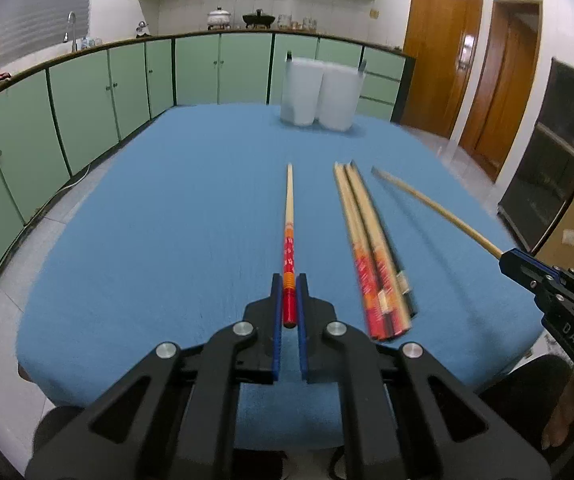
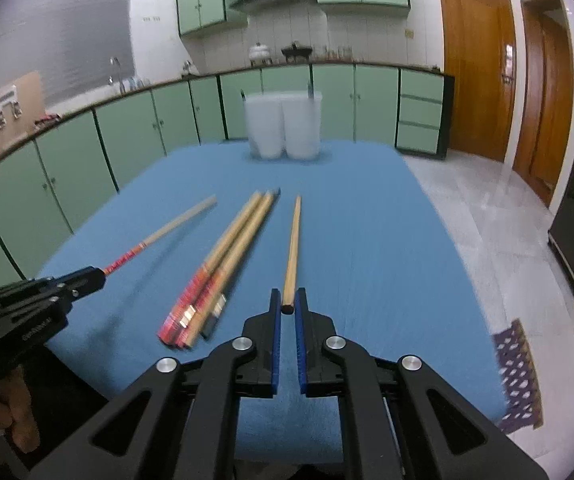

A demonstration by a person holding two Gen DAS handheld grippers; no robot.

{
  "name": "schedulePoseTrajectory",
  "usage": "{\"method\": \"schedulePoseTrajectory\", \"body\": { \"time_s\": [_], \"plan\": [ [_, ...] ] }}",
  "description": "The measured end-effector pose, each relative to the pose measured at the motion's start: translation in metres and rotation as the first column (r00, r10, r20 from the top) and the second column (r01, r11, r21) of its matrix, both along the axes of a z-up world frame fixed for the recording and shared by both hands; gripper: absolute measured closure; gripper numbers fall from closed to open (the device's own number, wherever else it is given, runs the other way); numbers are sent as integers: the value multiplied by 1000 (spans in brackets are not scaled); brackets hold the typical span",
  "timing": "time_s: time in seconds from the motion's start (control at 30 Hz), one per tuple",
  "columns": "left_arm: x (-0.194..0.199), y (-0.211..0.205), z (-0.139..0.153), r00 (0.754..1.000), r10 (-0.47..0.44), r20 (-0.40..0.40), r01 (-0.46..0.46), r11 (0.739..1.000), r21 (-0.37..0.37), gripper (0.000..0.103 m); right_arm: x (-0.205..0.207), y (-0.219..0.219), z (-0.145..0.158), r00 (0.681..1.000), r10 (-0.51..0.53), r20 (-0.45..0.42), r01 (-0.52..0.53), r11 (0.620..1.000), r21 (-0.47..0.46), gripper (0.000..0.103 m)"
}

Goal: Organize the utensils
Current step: 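Carry both chopsticks to the white holder and lower them into it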

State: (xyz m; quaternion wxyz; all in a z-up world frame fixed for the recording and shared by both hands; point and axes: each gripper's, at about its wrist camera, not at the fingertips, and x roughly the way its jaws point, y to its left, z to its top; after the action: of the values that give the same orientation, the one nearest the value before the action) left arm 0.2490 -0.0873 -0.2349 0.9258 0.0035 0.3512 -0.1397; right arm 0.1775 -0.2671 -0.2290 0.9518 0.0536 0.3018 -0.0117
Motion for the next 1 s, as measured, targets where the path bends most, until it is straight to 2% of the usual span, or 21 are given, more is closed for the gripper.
{"method": "schedulePoseTrajectory", "body": {
  "time_s": [0.23, 0.43, 1.0],
  "plan": [
    [-7, 1, 63, 996, -20, 88, 21, 1000, -10, 98, -5, -2, 71, 997, 14, 79, -13, 1000, -19, 96],
    [0, 3, 112, 989, -42, 139, 46, 999, -25, 98, 10, -3, 119, 994, 61, 95, -55, 996, -64, 97],
    [77, -18, 187, 980, -156, 127, 155, 988, 22, 98, 102, -19, 187, 984, 167, -58, -170, 985, -43, 97]
  ]
}}
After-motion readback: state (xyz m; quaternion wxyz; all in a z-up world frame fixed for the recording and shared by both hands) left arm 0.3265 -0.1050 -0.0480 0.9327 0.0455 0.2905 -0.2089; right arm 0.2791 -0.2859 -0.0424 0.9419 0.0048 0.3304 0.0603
